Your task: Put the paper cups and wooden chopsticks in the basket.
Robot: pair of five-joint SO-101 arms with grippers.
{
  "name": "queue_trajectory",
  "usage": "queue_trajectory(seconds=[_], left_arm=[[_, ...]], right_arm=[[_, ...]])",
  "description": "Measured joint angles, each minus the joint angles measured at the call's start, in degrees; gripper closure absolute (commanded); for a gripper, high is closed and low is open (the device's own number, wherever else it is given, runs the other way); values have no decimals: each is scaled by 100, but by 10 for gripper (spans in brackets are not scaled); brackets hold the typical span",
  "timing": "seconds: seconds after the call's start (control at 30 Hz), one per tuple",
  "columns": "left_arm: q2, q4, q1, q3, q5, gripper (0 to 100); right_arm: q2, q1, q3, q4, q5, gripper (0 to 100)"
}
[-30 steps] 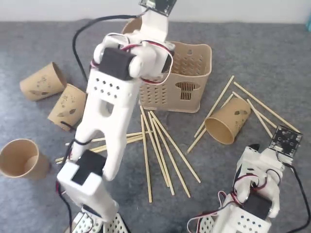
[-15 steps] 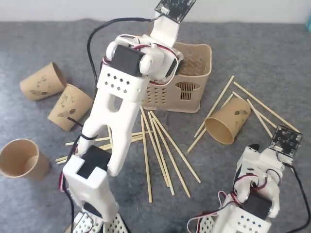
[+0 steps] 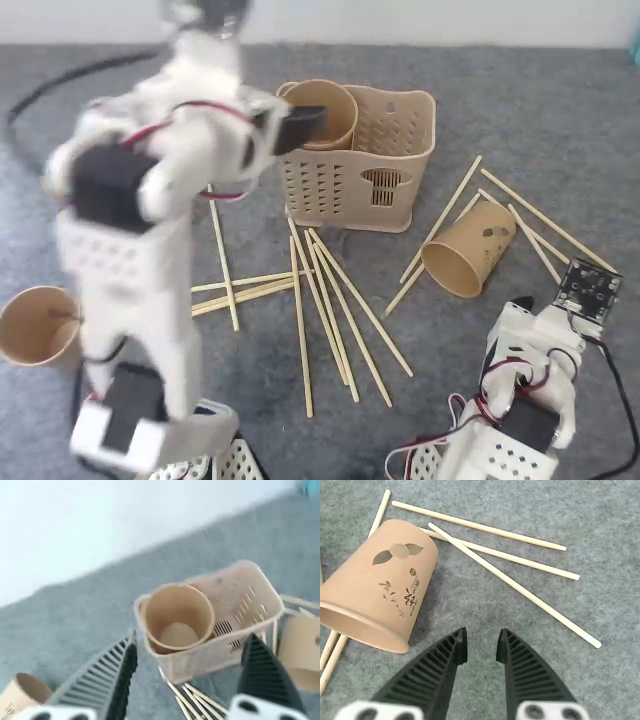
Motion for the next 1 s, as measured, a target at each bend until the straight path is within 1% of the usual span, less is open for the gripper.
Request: queue_trajectory(seconds=[0.1,0.23,0.3,0.47,0.57,0.67,0.8,1.0], left_arm=[[-369,0,-123,422,18,684],[-457,-44,-114,1002,26,684],[-457,-369,-62,1336,26,684],[-457,-1240,246,2092,633,684],[-440,-1600,536,2391,712,684],[-158,-1741,782,2418,712,684],[642,-1741,862,2119,765,684],[1811,-1389,941,703,800,684]], right_arm=[[0,0,0,0,0,888],[0,0,0,0,0,889],[0,0,0,0,0,890],[0,0,0,0,0,890],[0,0,0,0,0,890],[0,0,0,0,0,889],[0,0,0,0,0,889],[0,-9,0,0,0,889]])
